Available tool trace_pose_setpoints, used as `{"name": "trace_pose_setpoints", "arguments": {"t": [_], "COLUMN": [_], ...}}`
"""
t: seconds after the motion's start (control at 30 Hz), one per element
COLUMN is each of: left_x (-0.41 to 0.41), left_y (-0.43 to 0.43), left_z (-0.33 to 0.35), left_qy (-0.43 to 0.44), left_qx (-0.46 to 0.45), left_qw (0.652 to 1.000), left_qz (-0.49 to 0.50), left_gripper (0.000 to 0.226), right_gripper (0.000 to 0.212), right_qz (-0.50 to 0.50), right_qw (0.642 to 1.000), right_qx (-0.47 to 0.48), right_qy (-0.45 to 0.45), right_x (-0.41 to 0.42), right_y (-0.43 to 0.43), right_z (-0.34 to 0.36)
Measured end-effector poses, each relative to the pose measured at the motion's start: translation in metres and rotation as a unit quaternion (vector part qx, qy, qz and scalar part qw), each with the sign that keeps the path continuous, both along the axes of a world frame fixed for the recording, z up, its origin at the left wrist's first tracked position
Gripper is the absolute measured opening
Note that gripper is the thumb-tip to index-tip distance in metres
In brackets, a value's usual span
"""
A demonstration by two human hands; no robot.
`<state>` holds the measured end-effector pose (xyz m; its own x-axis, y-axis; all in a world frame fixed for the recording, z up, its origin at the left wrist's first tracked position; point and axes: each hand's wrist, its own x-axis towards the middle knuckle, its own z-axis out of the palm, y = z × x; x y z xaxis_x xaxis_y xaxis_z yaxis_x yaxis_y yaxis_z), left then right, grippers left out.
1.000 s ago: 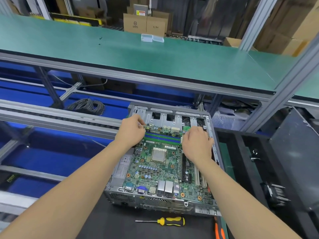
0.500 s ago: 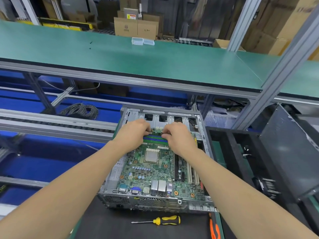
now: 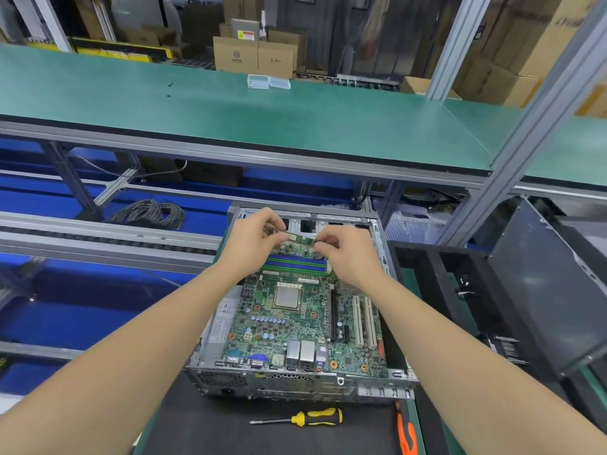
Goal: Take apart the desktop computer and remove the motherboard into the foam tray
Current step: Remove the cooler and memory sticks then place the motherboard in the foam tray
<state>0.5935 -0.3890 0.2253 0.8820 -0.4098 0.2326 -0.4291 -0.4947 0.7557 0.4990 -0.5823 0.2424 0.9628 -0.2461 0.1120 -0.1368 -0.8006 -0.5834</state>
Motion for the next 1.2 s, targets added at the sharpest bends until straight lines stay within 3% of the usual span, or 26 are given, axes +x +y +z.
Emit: {"name": "trace_pose_setpoints", "arguments": {"t": [0.07,0.17,0.33,0.47,0.63,0.8,0.93,1.2], "left_x": [-0.002,-0.008,-0.024,-0.047,-0.082,-0.109,-0.12,-0.138], "left_y": [-0.008,-0.03,-0.092,-0.149,-0.217,-0.279,-0.312,-0.325], "left_z": [0.008,0.021,0.037,0.041,0.035,0.012,-0.023,-0.09], "left_qy": [0.108,0.214,0.254,0.236,0.197,0.26,0.357,0.389], "left_qx": [-0.134,-0.285,-0.343,-0.286,-0.169,-0.072,-0.051,0.024], "left_qw": [0.985,0.934,0.904,0.926,0.959,0.953,0.929,0.915], "left_qz": [0.007,-0.005,-0.03,-0.065,-0.116,-0.137,-0.081,0.107], "left_gripper": [0.018,0.025,0.026,0.03,0.041,0.056,0.058,0.038], "right_gripper": [0.013,0.015,0.012,0.011,0.007,0.015,0.017,0.006], "right_qz": [-0.007,-0.026,-0.074,-0.118,-0.169,-0.168,-0.154,-0.146], "right_qw": [1.0,0.998,0.988,0.959,0.931,0.903,0.883,0.87], "right_qx": [0.021,0.047,0.134,0.257,0.323,0.395,0.436,0.436], "right_qy": [-0.004,-0.014,-0.034,-0.028,-0.007,0.03,0.08,0.176], "right_x": [-0.008,-0.021,-0.048,-0.078,-0.114,-0.137,-0.14,-0.113], "right_y": [-0.008,-0.024,-0.066,-0.11,-0.17,-0.214,-0.236,-0.241], "right_z": [0.009,0.021,0.032,0.028,0.006,-0.03,-0.065,-0.137]}}
